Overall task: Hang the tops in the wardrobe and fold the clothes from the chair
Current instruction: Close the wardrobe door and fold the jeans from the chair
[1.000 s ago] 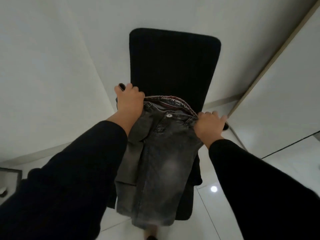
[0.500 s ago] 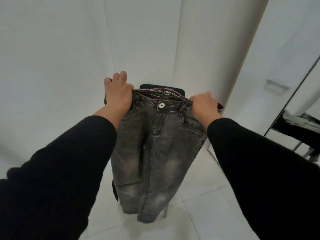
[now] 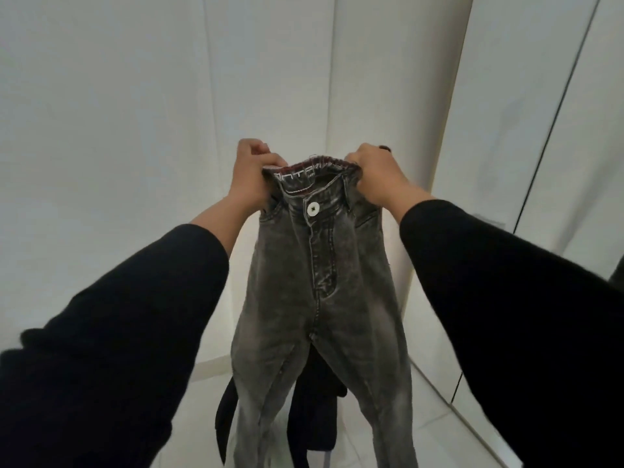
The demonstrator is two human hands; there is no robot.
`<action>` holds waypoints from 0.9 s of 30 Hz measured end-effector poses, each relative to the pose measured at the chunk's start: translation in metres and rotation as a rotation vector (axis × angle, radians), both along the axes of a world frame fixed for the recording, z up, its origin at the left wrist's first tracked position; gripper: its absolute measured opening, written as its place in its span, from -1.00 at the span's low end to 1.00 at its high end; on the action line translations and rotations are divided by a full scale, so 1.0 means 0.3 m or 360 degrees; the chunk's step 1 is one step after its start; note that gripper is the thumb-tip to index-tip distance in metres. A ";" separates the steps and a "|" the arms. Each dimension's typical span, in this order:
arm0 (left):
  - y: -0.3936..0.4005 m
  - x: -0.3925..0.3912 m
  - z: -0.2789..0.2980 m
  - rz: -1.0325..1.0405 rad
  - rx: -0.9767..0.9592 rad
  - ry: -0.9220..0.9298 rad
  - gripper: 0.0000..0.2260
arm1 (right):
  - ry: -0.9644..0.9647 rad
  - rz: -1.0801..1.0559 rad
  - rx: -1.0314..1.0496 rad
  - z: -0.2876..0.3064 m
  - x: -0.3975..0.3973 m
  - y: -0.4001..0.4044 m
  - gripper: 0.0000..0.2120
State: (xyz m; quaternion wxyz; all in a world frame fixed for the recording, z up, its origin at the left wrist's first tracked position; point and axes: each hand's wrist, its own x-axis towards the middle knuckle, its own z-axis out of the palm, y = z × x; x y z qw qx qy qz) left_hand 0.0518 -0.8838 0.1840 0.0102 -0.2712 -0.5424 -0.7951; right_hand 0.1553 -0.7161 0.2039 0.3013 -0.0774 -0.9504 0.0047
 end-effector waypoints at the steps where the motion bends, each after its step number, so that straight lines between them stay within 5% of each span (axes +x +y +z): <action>1: 0.015 0.023 0.008 -0.0112 0.0050 -0.0066 -0.70 | 0.0020 0.0032 -0.0009 0.004 -0.005 -0.020 -0.72; 3: 0.040 0.036 0.018 -0.0213 -0.0028 -0.0095 -0.74 | 0.0075 0.0117 -0.0077 0.007 -0.014 -0.050 -0.77; 7: 0.060 -0.010 0.010 -0.0182 -0.0444 0.0389 -0.88 | 0.0188 0.0336 -0.0566 0.005 -0.012 -0.055 -0.72; 11: 0.064 -0.014 0.001 -0.0454 -0.0553 0.0248 -0.83 | 0.0146 0.0427 -0.0721 -0.002 -0.010 -0.057 -0.43; 15: 0.082 0.022 0.014 -0.0755 -0.0695 0.0080 -0.82 | 0.0049 0.0397 -0.0625 -0.019 -0.041 -0.046 -0.39; 18: 0.089 0.001 0.010 -0.0855 -0.0851 0.0158 -0.75 | 0.0001 0.0418 -0.0554 -0.027 -0.051 -0.040 -0.47; 21: 0.083 0.018 0.007 -0.0615 -0.0889 0.0197 -0.83 | 0.0014 0.0397 -0.0392 -0.032 -0.063 -0.039 -0.72; 23: 0.066 0.041 0.003 -0.0595 -0.0880 0.0202 -0.68 | 0.0032 0.0305 -0.0257 -0.033 -0.071 -0.040 -0.90; 27: 0.018 0.040 -0.004 -0.0475 -0.0900 -0.0012 -0.68 | 0.0073 0.0076 -0.0113 -0.032 -0.081 -0.068 -0.95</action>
